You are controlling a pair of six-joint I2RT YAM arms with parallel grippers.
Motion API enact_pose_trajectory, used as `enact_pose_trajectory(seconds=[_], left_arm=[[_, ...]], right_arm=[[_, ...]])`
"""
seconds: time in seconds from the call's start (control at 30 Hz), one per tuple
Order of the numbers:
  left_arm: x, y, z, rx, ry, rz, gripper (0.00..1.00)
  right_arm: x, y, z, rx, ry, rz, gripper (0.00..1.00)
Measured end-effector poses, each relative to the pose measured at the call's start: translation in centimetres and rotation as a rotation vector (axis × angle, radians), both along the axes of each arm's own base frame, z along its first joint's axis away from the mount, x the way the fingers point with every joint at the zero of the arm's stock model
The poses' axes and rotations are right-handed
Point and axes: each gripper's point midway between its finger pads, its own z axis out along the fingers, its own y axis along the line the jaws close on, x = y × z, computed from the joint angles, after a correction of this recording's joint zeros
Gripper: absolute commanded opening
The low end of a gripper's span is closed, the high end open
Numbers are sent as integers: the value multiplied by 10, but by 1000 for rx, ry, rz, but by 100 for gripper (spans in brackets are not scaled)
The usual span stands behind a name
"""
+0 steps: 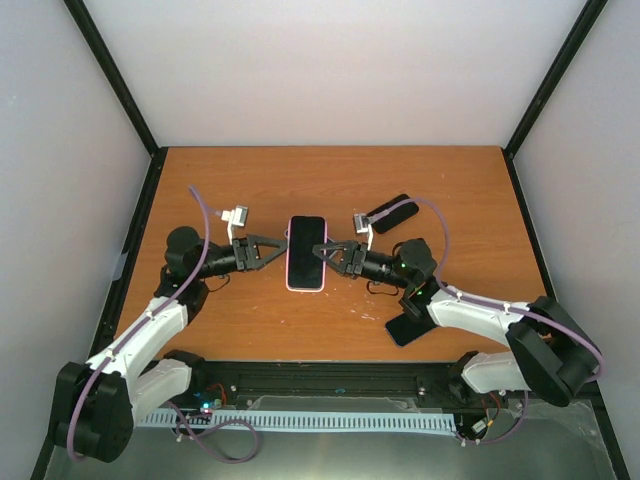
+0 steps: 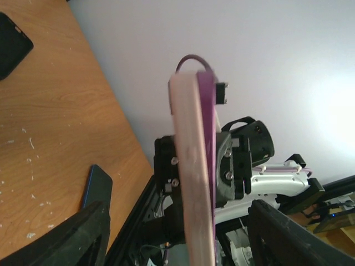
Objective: Put the phone into the phone case
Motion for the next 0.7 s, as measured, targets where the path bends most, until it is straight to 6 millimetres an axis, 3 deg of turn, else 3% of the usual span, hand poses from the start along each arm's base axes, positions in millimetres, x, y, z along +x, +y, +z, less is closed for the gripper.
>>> enact_pose_trajectory(seconds=[0.2, 0.33, 0.57, 0.7], left_arm=[[-12, -2, -15, 13, 25, -53, 69], [-18, -4, -17, 17, 14, -89, 76], [-22, -6, -4, 15, -55, -126, 80], [-19, -7, 5, 13, -96, -124, 73]], right_arm=[[10, -3, 1, -10, -9, -66, 13], [11, 2, 0, -27, -42, -48, 13], [-5, 5, -14, -113, -124, 32, 13], [-19, -1, -11, -150, -197, 70, 13]])
